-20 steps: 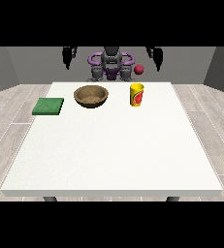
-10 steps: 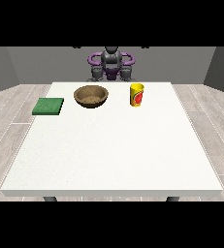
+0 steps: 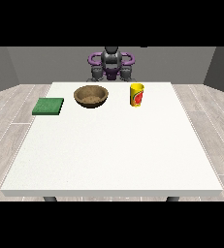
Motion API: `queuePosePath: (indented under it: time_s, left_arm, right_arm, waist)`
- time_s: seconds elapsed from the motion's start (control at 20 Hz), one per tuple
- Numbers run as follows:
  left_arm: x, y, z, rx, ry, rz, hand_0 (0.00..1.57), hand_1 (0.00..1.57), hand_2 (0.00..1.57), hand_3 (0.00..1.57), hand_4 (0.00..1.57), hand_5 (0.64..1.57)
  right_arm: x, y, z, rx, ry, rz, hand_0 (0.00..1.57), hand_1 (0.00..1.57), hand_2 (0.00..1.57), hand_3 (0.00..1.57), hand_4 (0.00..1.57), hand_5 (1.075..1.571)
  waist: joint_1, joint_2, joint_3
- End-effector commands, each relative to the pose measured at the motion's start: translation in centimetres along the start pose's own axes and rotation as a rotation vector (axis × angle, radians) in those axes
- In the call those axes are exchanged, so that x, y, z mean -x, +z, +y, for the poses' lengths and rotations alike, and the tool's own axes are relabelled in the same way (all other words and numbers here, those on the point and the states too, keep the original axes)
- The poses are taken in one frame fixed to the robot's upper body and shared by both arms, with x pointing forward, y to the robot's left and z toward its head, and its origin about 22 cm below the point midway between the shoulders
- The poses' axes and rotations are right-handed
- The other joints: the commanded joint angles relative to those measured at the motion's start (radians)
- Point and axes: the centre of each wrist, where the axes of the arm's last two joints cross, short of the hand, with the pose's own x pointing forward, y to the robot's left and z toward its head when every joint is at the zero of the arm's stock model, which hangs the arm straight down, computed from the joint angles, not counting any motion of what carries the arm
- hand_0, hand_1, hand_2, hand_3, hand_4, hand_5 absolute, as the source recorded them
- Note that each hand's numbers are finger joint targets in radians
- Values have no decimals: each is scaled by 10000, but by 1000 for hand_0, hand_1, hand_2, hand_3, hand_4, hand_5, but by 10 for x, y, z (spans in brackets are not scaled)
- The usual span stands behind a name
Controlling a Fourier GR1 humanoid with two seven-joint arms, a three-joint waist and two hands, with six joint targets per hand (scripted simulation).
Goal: Pick the cup and pour the ball into the bowl, then pick the bowl and place it on the pad
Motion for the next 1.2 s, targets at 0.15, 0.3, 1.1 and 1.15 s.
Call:
queuePosePath:
  time_s: [0.15,0.3,1.1,1.15]
  left_arm:
    - [27,-22,-17,63,-528,-2280,0,0,0,0,0,1527]
    - [30,-34,-2,-115,-721,-2854,0,0,0,0,0,1511]
    - [69,-102,17,-518,-1872,-3801,0,0,0,0,0,1464]
    - [71,-109,12,-860,-1907,-4024,0,0,0,0,0,1456]
  right_arm:
    - [10,-19,-16,-533,-34,-2047,0,0,0,0,395,1571]
    - [14,-23,-38,-673,30,-2558,0,0,0,0,361,1571]
    - [43,-56,-74,-691,241,-3271,0,0,0,0,240,1571]
    - [50,-51,-69,-952,176,-3504,0,0,0,0,262,1571]
  waist:
    - [-220,2441,1]
    - [-310,3021,1]
    - [-490,4123,0]
    - [-839,4447,-1]
